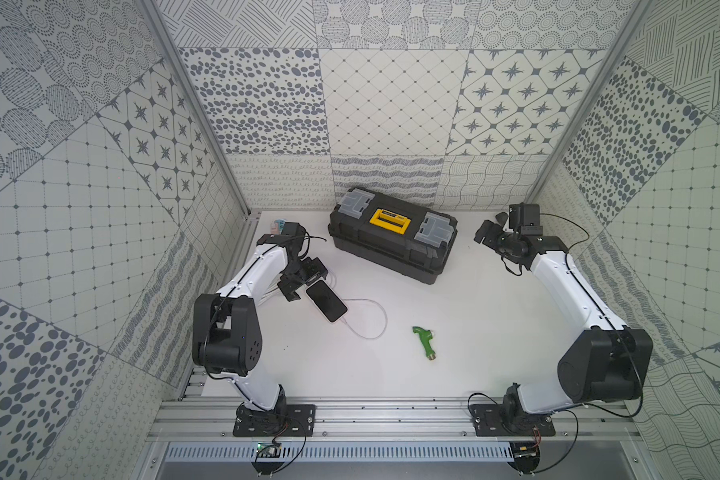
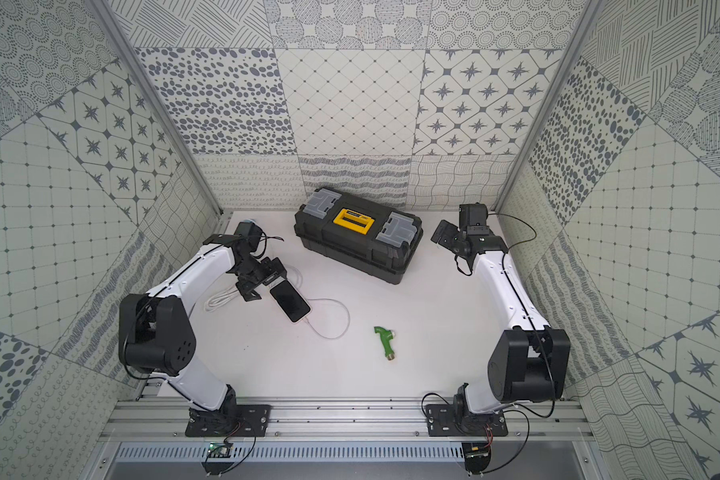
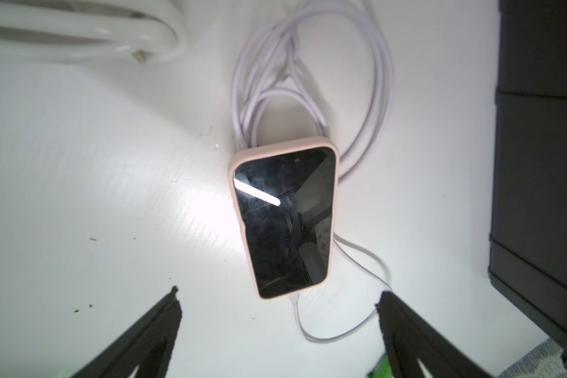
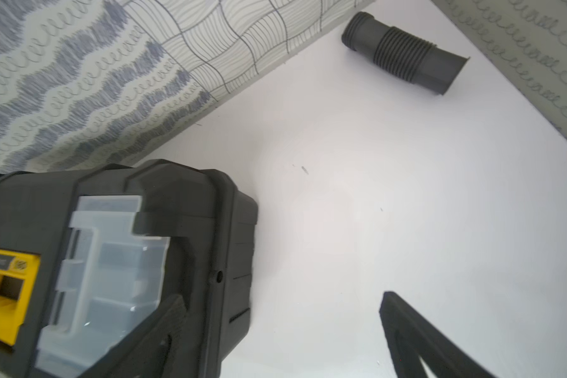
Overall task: Plug the charging cable into the phone
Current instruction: Place the phone at the center of the board, then reset both arms
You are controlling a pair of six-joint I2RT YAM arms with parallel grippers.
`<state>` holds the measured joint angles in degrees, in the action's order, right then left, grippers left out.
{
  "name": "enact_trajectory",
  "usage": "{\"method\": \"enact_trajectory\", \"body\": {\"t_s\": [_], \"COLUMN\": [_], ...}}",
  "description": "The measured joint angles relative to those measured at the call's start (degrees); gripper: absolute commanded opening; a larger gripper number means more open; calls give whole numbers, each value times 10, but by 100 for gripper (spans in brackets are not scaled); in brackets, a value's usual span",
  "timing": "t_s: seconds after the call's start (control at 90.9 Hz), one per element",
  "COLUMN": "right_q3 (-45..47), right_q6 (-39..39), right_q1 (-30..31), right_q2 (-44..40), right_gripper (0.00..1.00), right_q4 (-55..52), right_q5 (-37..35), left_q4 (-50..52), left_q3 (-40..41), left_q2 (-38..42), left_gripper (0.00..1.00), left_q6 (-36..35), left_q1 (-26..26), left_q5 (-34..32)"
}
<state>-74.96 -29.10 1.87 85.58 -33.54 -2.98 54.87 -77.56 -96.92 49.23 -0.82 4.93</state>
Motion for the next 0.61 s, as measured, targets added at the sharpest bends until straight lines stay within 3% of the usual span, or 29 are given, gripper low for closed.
{"method": "enact_trajectory", "body": {"t_s": [0.22, 0.396, 0.605], "right_q3": [143, 305, 413], "right_q6": [95, 174, 226], "right_q1": [0, -1, -6], "right_q2": [2, 3, 14], "right_gripper": [97, 97, 97], "right_q4": [176, 329, 513], "right_q5": [-57, -54, -35], "left_q4": [-17, -86, -178], "left_q3": [28, 110, 190], "left_q2": [81, 138, 161], "left_gripper": [97, 97, 97], "left_q6": [-31, -87, -148], "left_q1": [-1, -2, -2], "left_q5": [-91, -145, -167]}}
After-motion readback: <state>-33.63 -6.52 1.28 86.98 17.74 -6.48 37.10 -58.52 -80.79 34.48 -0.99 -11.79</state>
